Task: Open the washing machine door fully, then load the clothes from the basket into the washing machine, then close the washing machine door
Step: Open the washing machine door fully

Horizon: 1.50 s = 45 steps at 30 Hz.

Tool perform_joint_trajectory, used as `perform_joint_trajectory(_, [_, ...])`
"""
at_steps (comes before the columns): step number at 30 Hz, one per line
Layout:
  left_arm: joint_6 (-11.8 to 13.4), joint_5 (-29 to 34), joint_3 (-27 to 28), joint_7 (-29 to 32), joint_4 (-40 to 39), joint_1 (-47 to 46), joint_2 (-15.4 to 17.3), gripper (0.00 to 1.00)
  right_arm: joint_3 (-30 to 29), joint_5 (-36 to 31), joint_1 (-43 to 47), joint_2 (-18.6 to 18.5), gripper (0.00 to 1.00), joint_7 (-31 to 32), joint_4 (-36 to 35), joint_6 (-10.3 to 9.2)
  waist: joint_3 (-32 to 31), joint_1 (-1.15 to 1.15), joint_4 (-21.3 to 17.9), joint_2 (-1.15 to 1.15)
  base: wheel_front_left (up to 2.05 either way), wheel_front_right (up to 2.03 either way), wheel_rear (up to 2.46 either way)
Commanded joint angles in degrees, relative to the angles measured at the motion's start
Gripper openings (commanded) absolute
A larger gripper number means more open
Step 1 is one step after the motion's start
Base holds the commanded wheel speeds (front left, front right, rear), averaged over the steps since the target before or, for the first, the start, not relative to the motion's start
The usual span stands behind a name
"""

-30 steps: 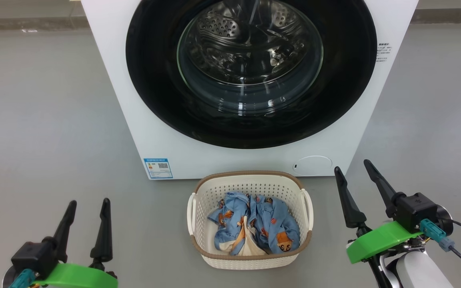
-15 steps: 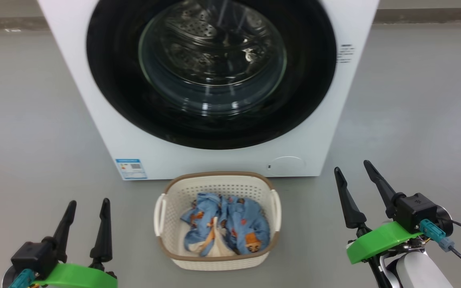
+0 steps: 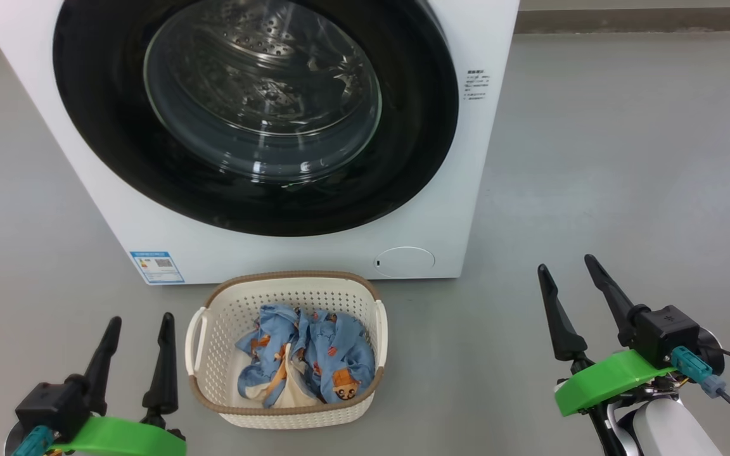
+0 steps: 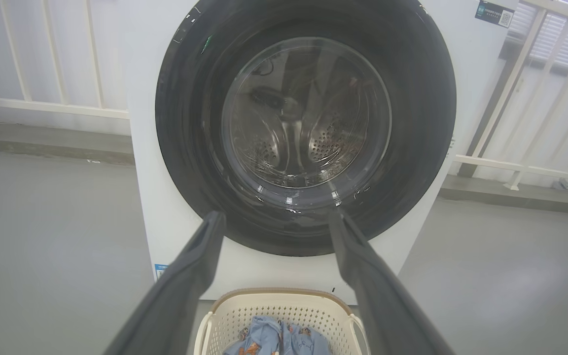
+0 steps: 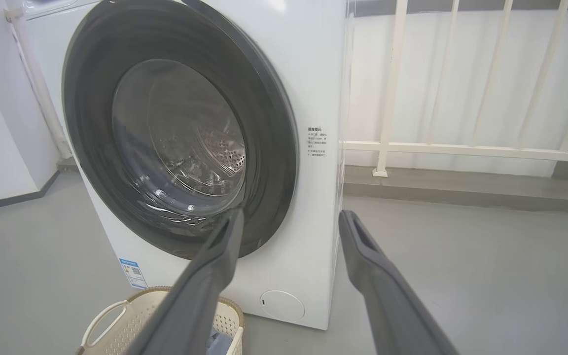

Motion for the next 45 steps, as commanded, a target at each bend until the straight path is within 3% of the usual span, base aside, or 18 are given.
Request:
perform_joint_trajectory(1, [0.03,-0.57,1.7,-0.37,-1.55,-1.8,2.01,1.0,1.21,0.07,-1.18,0.01,1.0,-0.7,-1.1,0.32,0.01,0.0,0.01,0.0,0.23,0.23,-0.46])
perform_joint_trajectory(45, [0.03,-0.56,2.22,-0.37,-1.66,-2.26,2.3,1.0,-1.18,0.43,-4.08,-0.36,1.0,-0.7,0.9,0.32,2.66,0.0,1.67,0.0,0.01,0.01,-0.01])
